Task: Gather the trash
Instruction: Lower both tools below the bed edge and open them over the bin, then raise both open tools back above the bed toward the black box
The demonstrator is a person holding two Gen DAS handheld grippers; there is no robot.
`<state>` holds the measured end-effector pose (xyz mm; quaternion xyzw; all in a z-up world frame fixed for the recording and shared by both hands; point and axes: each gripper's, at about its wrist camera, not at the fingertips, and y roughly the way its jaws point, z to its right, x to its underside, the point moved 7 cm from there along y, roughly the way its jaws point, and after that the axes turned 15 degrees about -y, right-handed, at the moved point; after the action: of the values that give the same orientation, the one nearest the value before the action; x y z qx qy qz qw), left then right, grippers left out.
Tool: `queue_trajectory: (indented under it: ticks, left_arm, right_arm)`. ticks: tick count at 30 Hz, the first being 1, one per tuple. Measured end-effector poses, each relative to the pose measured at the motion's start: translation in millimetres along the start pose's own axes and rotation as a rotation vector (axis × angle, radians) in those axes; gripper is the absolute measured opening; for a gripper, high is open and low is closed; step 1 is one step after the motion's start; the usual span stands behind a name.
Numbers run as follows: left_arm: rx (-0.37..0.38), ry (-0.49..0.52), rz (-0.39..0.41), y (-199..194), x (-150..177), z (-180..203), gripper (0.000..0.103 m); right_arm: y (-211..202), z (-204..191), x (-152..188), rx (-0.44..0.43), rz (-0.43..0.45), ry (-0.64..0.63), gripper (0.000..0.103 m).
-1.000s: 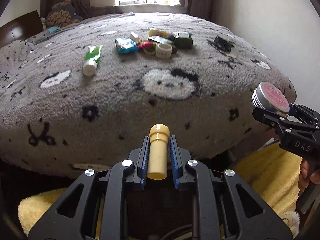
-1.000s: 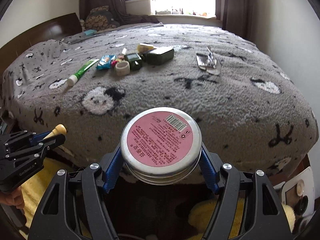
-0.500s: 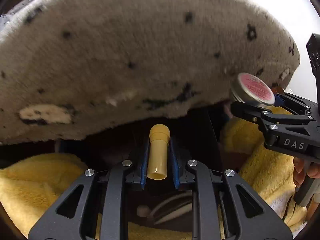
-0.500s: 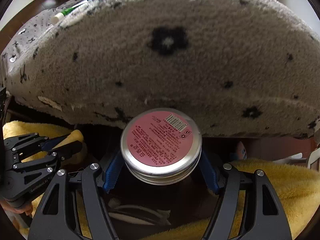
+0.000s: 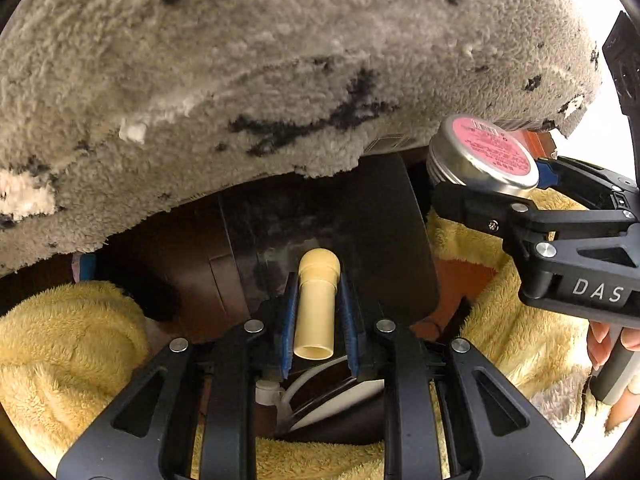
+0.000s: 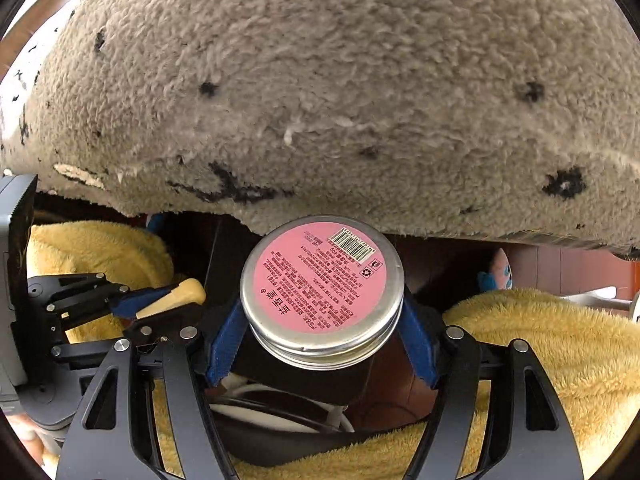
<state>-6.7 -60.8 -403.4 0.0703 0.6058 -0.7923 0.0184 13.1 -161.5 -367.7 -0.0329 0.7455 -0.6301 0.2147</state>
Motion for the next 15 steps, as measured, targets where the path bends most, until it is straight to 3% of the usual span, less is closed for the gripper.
queue_trajectory:
  ticks: [5,8,10,15]
  left_arm:
    - [-0.012,0.003,0.008,1.7,-13.2,7.2,0.023]
    - [-0.016,0.003,0.023,-4.0,-17.1,7.6,0.041]
    - [-0.028,0.001,0.042,-8.6,-20.1,6.4,0.058]
    - [-0.057,-0.006,0.086,-23.0,-29.3,5.2,0.076]
  right_arm:
    - [0.3,-3.0,-9.0,-0.01,-0.002,-0.008,0.071]
    - [-2.7,-1.7,-13.3,0.001,0.0,-0.008,0.073]
    - [-9.1,1.1,-18.0,0.017,0.011,-0.001,0.08]
    - [-25.2,10.0,-24.1,0.048,0.047,0.01,0.086]
